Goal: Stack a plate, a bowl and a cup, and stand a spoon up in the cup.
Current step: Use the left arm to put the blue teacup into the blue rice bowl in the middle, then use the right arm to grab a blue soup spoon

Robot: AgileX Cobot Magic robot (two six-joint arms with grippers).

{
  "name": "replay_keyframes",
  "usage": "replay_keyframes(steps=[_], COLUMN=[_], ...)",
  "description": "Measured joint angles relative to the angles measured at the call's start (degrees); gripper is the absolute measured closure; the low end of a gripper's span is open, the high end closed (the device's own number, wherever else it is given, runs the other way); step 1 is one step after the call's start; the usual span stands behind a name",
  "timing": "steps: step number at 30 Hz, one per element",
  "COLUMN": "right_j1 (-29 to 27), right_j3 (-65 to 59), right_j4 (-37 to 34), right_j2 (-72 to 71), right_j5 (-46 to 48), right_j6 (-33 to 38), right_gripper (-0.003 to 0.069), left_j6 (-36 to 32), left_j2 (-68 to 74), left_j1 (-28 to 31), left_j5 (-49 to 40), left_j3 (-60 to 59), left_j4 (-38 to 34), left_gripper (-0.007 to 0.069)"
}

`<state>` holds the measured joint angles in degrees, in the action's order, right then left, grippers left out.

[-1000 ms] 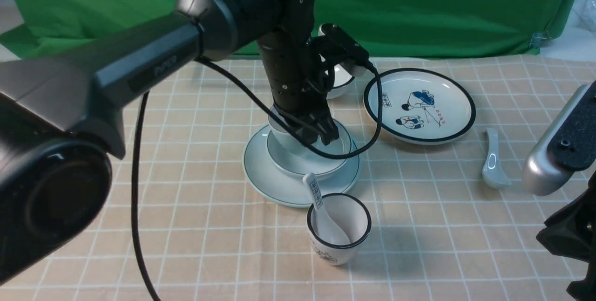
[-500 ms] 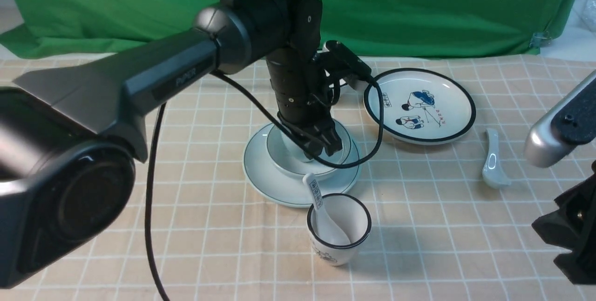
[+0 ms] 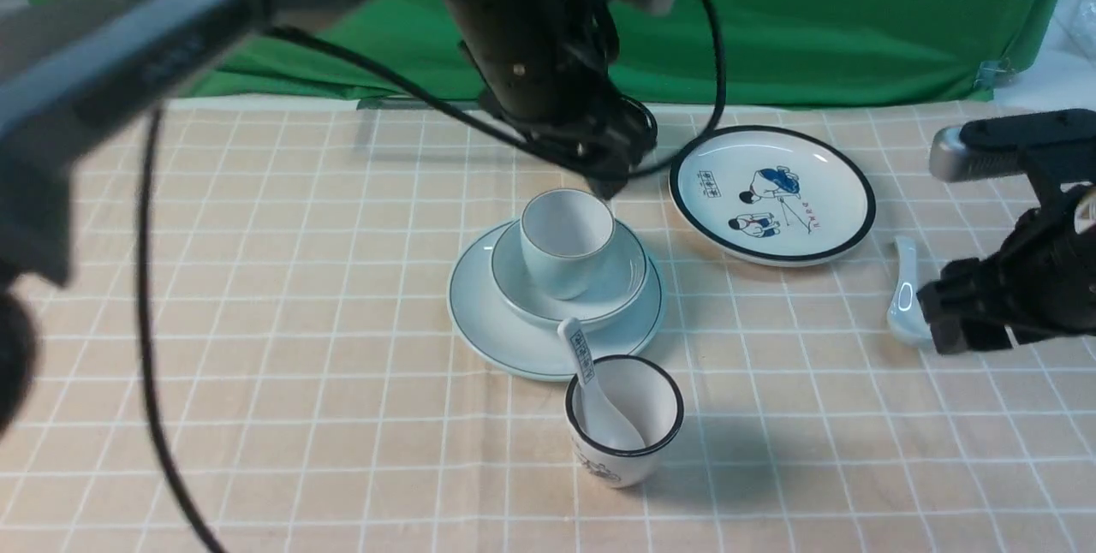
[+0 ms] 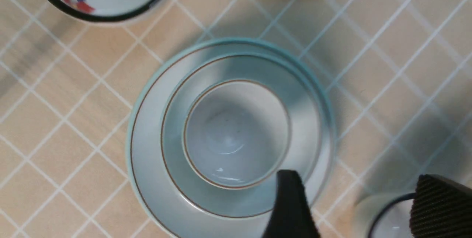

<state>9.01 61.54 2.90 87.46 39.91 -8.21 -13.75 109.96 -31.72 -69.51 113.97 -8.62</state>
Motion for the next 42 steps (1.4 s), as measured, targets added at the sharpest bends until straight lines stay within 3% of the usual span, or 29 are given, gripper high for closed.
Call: replay_keyframes(steps=[1, 5, 9, 12, 16, 21, 26, 30, 32, 33, 38, 42], right_j1=[-1.4, -6.1, -7.7, -7.8, -7.8, -7.8, -7.8, -7.8, -7.8, -7.8, -7.7, -6.2], right_j3=[1.3, 9.1, 16.8, 19.5, 24.6, 28.2, 29.7, 30.0, 30.1, 30.1, 29.5, 26.0], right_j4=[-0.9, -2.4, -2.9, -2.9, -3.3, -3.2, -2.9, -2.9, -2.9, -2.9, -4.2, -9.8], right_j2=[2.2, 13.6, 23.0, 26.5, 31.4, 34.7, 36.7, 36.9, 36.9, 36.7, 32.3, 22.5], right_j5=[-1.0, -3.5, -4.3, -4.5, -5.0, -5.3, -5.9, -5.3, -4.2, -3.9, 2.7, 4.7], right_j6=[0.0, 0.0, 0.0, 0.0, 0.0, 0.0, 0.2, 2.0, 4.6, 5.5, 9.8, 13.7], right_gripper=[0.0167, 0.0167, 0.0167, 0.0169, 0.0169, 0.0182, 0.0228, 0.0329, 0.0454, 0.0483, 0.0484, 0.0484], left_j6=[0.5, 0.7, 0.6, 0.6, 0.6, 0.6, 0.7, 0.7, 0.7, 0.7, 0.2, -1.4], left_j2=[-2.8, -17.7, -32.5, -39.4, -51.8, -60.2, -61.7, -61.9, -61.9, -61.9, -62.2, -62.2], left_j1=[0.0, -0.5, -0.6, -0.6, -0.6, -0.6, -0.6, -0.6, -0.6, -0.6, -0.6, -0.6], left_j5=[0.1, 0.2, 5.2, 11.1, 25.6, 33.7, 34.2, 34.2, 34.2, 34.2, 34.0, 33.7], left_j3=[-0.9, -9.7, -24.9, -33.8, -50.9, -62.8, -65.8, -66.2, -66.2, -66.2, -66.2, -66.2], left_j4=[-0.9, -2.7, -2.7, -2.7, -2.7, -3.6, -4.1, -4.2, -4.2, -4.2, -4.2, -4.2], left_gripper=[0.0288, 0.0557, 0.062, 0.0624, 0.0624, 0.0624, 0.0624, 0.0624, 0.0624, 0.0624, 0.0624, 0.0624])
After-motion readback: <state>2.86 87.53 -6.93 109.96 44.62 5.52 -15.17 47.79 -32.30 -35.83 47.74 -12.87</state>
